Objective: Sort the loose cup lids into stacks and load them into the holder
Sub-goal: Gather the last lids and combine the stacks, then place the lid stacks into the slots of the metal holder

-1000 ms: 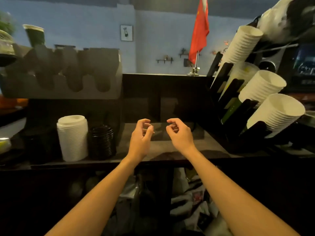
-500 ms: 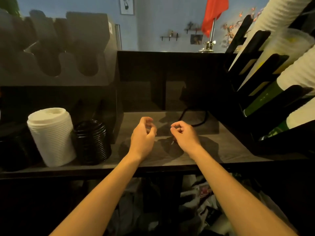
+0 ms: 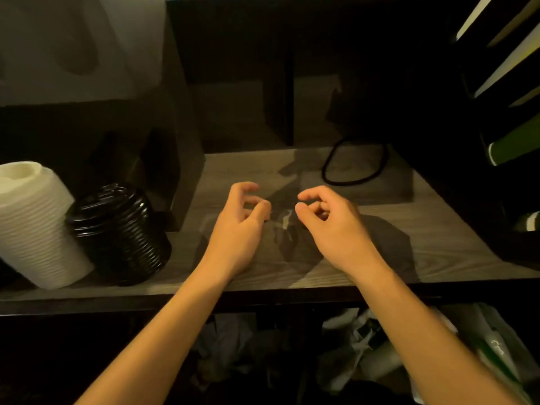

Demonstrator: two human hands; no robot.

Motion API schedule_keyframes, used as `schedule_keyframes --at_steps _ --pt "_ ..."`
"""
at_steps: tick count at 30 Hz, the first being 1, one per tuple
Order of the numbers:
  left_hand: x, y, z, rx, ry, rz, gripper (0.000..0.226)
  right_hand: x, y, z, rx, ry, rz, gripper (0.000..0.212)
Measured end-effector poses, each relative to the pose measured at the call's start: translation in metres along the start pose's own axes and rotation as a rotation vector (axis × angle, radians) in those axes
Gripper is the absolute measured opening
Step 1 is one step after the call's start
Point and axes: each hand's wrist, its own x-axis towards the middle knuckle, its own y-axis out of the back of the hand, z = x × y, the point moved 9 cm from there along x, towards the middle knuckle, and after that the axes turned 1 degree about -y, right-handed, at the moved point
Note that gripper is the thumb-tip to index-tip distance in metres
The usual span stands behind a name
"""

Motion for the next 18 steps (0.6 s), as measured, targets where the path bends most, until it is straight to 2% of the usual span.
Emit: schedule_keyframes --at_steps 10,13,18 --pt "-0.008 -0.001 0.038 -0.045 0.185 -0.008 0.019 -0.005 0.008 -0.010 0.185 -0.268 -0.068 0.014" --pt "-0.001 0.003 0.068 -0.047 0.240 0.026 0.019 0.005 0.018 -0.035 0.161 -0.377 -0.067 0.019" --pt "0.009 0.015 0.135 -0.040 0.267 0.020 0.024 0.024 0.041 -0.100 0.116 -0.386 -0.089 0.019"
